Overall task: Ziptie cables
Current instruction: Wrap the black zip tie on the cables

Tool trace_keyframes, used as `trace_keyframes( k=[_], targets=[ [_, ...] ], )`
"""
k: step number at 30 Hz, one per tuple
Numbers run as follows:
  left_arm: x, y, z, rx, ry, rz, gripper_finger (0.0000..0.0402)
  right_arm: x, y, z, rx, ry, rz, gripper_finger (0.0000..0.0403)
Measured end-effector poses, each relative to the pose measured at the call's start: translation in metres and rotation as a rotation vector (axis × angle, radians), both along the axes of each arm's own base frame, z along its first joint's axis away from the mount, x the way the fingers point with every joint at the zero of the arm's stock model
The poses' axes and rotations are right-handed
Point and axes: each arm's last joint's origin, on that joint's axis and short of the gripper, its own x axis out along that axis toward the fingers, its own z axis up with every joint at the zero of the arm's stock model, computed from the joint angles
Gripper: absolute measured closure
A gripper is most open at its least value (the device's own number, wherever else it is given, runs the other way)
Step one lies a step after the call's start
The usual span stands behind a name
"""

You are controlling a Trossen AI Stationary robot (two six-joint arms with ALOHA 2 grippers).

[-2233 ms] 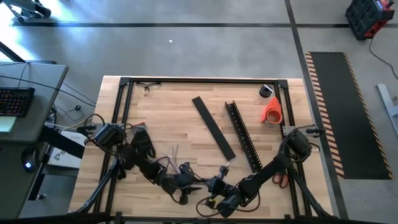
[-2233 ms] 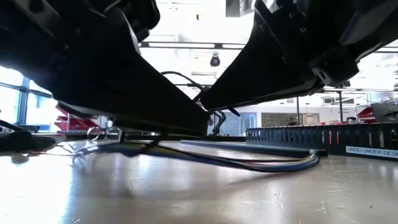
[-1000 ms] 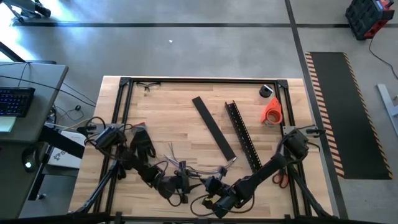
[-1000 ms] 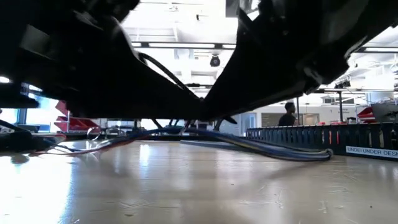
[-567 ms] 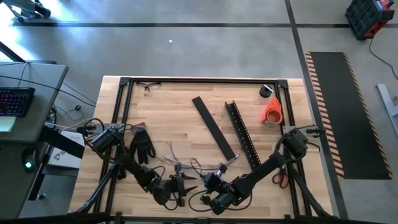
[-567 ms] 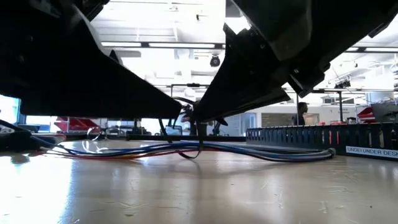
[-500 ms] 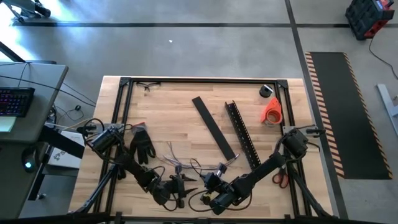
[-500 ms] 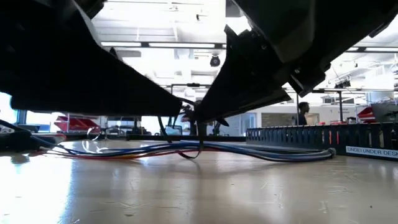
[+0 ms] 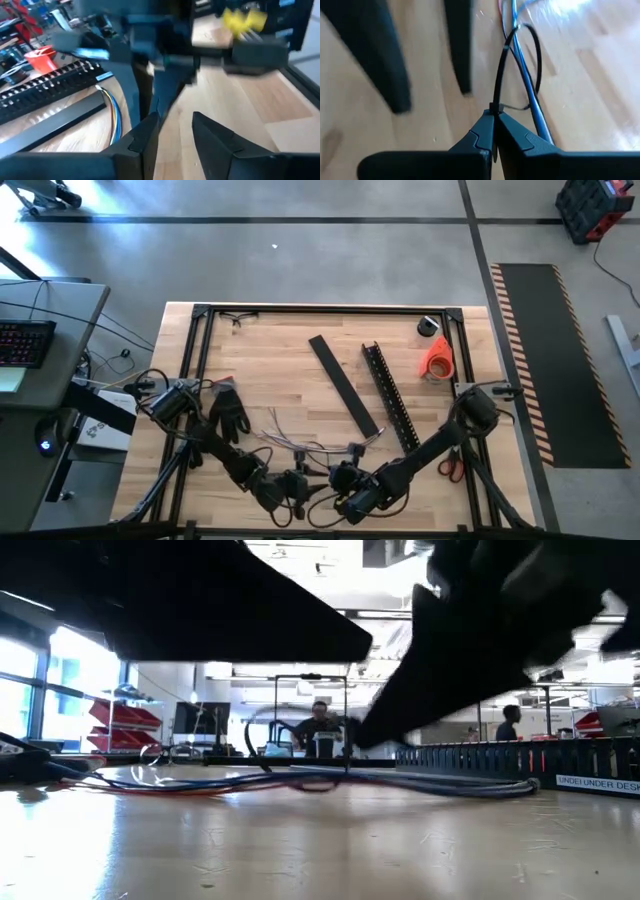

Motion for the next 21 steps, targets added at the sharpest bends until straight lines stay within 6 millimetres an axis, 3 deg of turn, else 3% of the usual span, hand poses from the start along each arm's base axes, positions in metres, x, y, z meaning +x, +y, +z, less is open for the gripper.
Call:
trace_keyframes(
  k=[5, 12, 21],
  targets=[
    [0.005, 0.007, -0.002, 0.061, 0.035, -0.018, 0.0283, -0.008, -0.002, 0.013, 0.005, 0.003, 0.050, 0.0402],
    [0.008, 0.010, -0.002, 0.091, 0.038, -0.018, 0.0274, -0.020, -0.007, 0.010, 0.093, -0.041, 0.140, 0.0402],
    [0.016, 0.019, -0.003, 0.045, 0.072, -0.104, 0.0275, -0.021, -0.006, 0.006, 0.150, -0.122, 0.220, 0.0402]
  ],
)
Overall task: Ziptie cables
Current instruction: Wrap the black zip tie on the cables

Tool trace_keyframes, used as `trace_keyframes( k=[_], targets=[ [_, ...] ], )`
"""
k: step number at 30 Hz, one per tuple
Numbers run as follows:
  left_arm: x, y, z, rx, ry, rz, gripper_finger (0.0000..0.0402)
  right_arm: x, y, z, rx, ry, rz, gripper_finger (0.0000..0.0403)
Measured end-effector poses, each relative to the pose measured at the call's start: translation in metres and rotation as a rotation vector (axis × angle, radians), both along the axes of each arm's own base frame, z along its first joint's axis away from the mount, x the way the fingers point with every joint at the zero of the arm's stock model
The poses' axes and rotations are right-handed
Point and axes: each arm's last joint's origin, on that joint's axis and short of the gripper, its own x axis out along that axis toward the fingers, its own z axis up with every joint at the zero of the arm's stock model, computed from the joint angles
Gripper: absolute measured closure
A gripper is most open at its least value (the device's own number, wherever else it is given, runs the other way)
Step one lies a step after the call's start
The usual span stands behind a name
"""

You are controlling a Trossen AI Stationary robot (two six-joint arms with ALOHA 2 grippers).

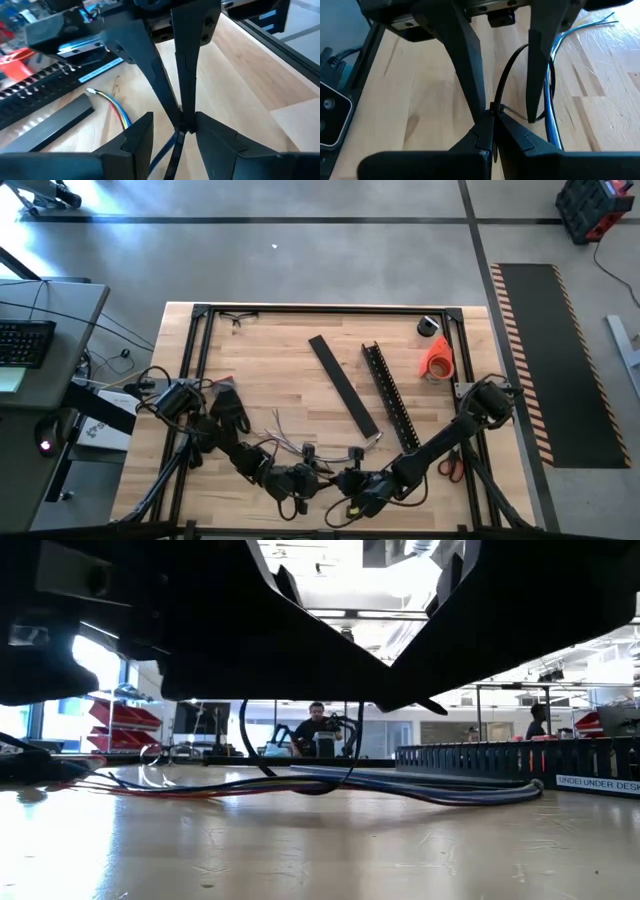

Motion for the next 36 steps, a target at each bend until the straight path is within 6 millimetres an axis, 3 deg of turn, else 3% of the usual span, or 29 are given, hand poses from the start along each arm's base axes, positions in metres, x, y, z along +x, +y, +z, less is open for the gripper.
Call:
trace_keyframes(
  k=[6, 16, 25, 36],
  targets=[
    [0.003, 0.003, -0.001, -0.020, 0.025, -0.045, 0.0287, 0.000, 0.001, 0.000, 0.006, 0.009, 0.018, 0.0403],
    [0.002, 0.002, -0.003, -0.047, 0.045, -0.067, 0.0392, -0.001, 0.001, -0.001, 0.015, 0.021, 0.038, 0.0403],
    [0.002, 0.002, -0.003, -0.051, 0.041, -0.064, 0.0400, -0.002, 0.003, -0.001, 0.030, 0.035, 0.037, 0.0403],
    [0.002, 0.001, 0.000, -0.081, 0.011, -0.052, 0.0401, -0.020, 0.017, -0.005, 0.013, 0.077, 0.043, 0.0403]
  ],
)
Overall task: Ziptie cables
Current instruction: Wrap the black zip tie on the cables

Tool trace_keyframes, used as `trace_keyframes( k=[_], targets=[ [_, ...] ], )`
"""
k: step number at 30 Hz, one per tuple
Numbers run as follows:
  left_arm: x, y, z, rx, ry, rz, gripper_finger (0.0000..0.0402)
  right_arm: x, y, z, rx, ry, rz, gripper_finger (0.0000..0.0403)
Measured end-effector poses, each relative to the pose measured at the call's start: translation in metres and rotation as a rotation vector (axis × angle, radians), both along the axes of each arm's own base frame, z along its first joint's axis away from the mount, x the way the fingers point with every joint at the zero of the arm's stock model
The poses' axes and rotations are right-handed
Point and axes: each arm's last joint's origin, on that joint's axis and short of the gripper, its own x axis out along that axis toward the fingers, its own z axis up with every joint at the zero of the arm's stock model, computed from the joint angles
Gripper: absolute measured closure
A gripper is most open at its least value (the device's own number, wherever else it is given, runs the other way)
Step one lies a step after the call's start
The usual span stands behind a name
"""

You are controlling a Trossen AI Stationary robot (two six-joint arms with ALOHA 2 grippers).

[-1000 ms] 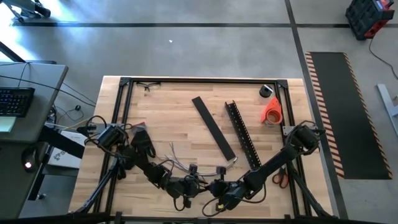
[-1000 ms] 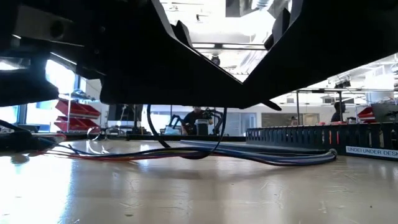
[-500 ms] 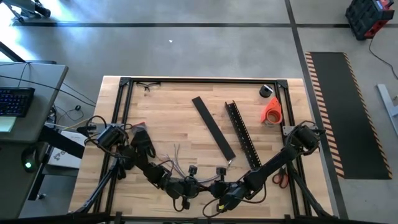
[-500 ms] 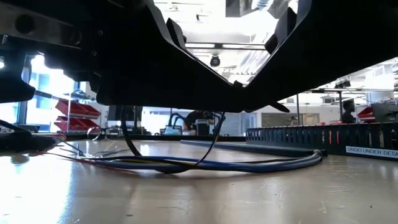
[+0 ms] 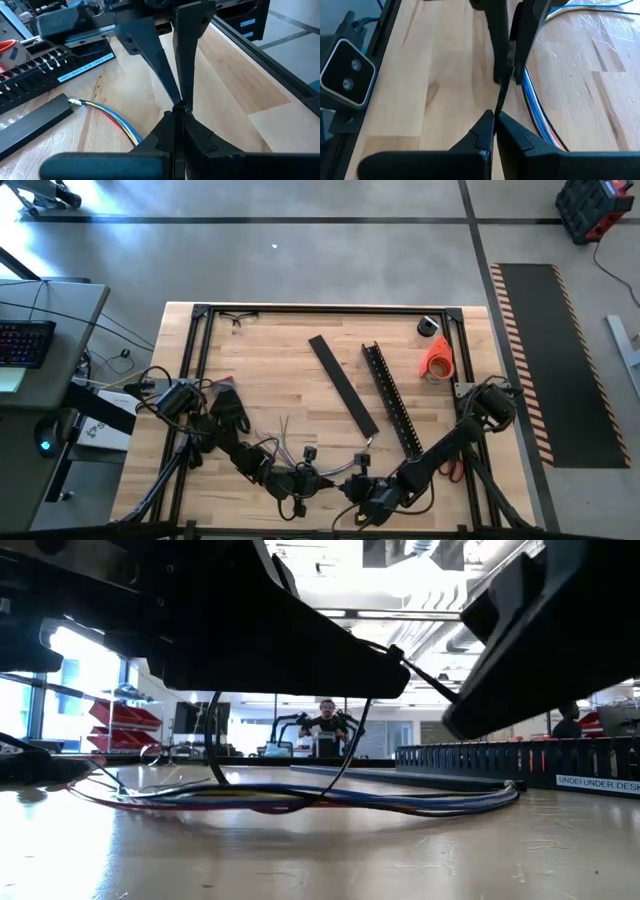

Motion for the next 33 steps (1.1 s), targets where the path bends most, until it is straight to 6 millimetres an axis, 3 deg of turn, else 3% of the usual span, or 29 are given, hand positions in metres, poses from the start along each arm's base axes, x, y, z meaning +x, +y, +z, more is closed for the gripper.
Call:
trace_keyframes(
  k=[15, 20, 26, 30, 33],
  targets=[
    [0.000, 0.003, -0.002, -0.001, 0.011, 0.035, 0.0401, -0.028, 0.015, 0.011, -0.117, 0.172, -0.069, 0.0401],
    [-0.001, 0.003, -0.002, -0.006, 0.015, 0.030, 0.0401, -0.020, 0.026, 0.016, -0.141, -0.016, -0.009, 0.0357],
    [-0.001, 0.003, -0.002, -0.013, 0.017, 0.026, 0.0401, -0.012, 0.022, -0.003, -0.300, -0.134, -0.094, 0.0276],
    [-0.001, 0.003, -0.002, -0.016, 0.015, 0.024, 0.0401, -0.003, 0.019, -0.017, -0.286, -0.121, -0.097, 0.0266],
    [-0.001, 0.003, -0.002, -0.021, 0.015, 0.020, 0.0401, -0.001, 0.019, -0.019, -0.309, -0.180, -0.150, 0.0281]
  ],
)
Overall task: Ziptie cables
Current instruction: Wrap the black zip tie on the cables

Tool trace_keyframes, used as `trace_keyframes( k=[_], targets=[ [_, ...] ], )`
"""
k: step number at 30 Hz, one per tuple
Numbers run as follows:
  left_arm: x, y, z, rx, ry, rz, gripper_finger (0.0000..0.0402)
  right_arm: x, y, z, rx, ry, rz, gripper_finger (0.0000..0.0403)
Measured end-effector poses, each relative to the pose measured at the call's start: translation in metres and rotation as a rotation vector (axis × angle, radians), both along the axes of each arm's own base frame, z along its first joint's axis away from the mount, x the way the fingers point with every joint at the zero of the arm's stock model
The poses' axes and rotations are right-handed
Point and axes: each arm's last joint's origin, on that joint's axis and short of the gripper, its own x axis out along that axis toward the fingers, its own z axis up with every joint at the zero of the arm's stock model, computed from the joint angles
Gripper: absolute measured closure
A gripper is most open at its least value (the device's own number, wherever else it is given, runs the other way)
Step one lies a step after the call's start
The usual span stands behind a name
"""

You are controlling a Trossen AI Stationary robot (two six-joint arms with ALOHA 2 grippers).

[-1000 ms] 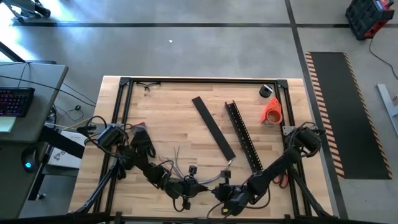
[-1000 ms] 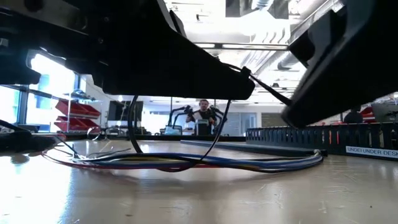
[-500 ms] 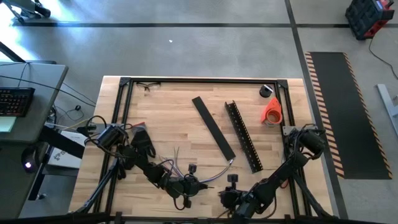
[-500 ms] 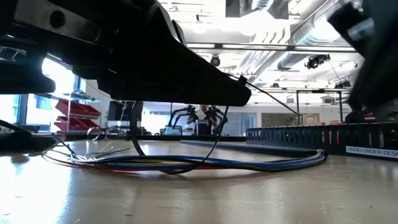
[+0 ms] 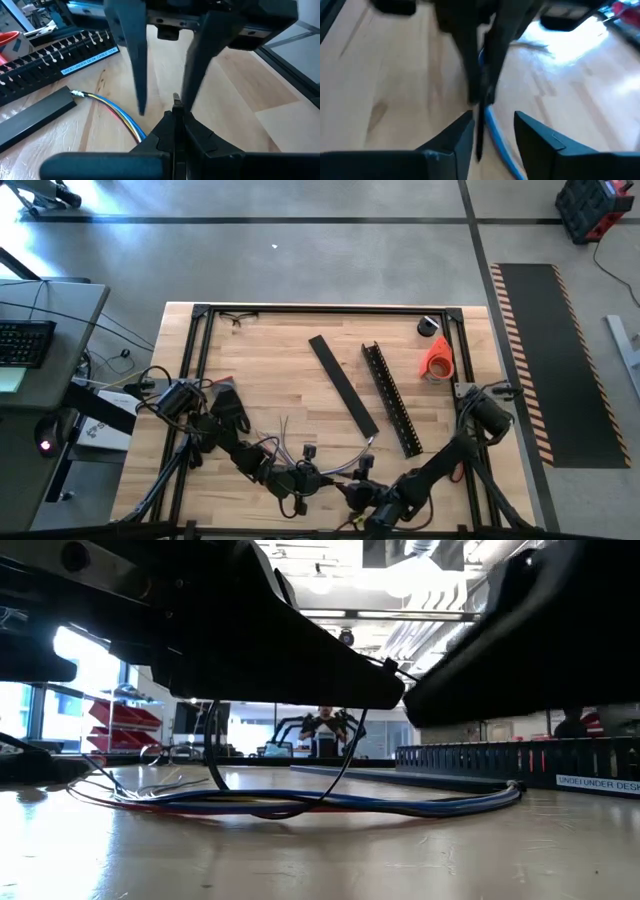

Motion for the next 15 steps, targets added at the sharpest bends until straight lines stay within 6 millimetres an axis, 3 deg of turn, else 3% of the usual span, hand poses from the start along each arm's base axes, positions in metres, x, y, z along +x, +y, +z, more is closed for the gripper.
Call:
trace_keyframes(
  k=[8, 15],
  targets=[
    [0.0000, -0.0001, 0.0003, -0.003, -0.001, -0.003, 0.0401, -0.0032, 0.0051, 0.0004, -0.009, 0.000, 0.029, 0.0388],
    [-0.0002, 0.0017, 0.0001, 0.045, -0.013, 0.047, 0.0373, 0.0003, -0.0020, -0.0010, 0.000, 0.005, -0.013, 0.0401]
  ],
)
